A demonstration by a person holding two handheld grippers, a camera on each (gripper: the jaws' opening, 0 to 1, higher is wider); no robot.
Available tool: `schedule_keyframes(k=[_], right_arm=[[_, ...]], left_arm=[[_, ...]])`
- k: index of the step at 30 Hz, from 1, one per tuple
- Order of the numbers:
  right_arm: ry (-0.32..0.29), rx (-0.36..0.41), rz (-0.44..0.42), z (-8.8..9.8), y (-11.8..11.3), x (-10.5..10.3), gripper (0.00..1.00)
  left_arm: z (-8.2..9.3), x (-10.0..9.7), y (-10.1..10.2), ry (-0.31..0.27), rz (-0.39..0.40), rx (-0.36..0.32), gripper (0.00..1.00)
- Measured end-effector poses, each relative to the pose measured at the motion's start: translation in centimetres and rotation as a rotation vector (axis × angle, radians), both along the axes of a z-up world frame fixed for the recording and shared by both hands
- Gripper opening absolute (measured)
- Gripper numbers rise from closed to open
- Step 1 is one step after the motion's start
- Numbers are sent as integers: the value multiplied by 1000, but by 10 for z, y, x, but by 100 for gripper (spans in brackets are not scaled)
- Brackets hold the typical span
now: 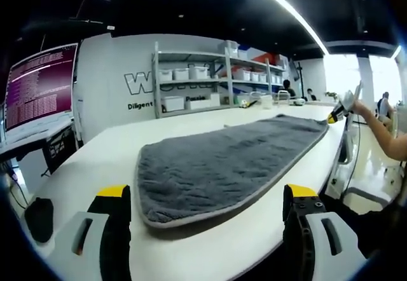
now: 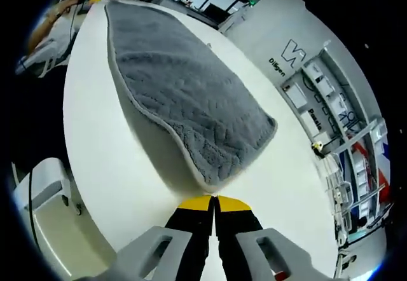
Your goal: Open the folded towel by lifting each exposed corner and separating the folded layers until the towel lies flat within the target outline without major curled edges
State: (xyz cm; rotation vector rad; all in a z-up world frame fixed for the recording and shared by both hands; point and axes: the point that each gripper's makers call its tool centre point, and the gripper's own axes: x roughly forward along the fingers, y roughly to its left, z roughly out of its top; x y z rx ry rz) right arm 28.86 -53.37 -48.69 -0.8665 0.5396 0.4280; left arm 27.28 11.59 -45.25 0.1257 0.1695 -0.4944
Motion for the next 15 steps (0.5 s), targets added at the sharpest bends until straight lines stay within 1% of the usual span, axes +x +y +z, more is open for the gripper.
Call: schedule_keyframes(k=[1, 2, 4, 5, 7, 10, 12, 14, 15], right_arm=[[-7, 3, -1, 2, 0, 0, 0], [-32, 13, -7, 9, 1, 1, 0], [-80, 52, -33, 22, 2, 3, 0], [-90, 72, -36, 26, 4, 2, 1], [-112, 122, -37, 36, 10, 0, 6], [-107, 170, -13, 40, 24, -7, 13], [-100, 198, 3, 41, 33, -11, 15], [-70, 205, 42, 39, 45, -19, 17], [-66, 203, 48, 39, 47, -20, 18]], left_arm=[[0, -1, -2, -2, -3, 2, 98], [0, -1, -4, -1, -6, 7, 98], [-1, -1, -6, 4, -11, 19, 98], [-2, -2, -6, 4, -12, 20, 98], [-2, -2, -8, 6, -17, 19, 98], [-3, -3, -8, 7, -19, 16, 98], [-3, -3, -8, 9, -17, 17, 98], [-4, -4, -7, 10, -16, 16, 98], [-4, -4, -7, 11, -16, 16, 98]])
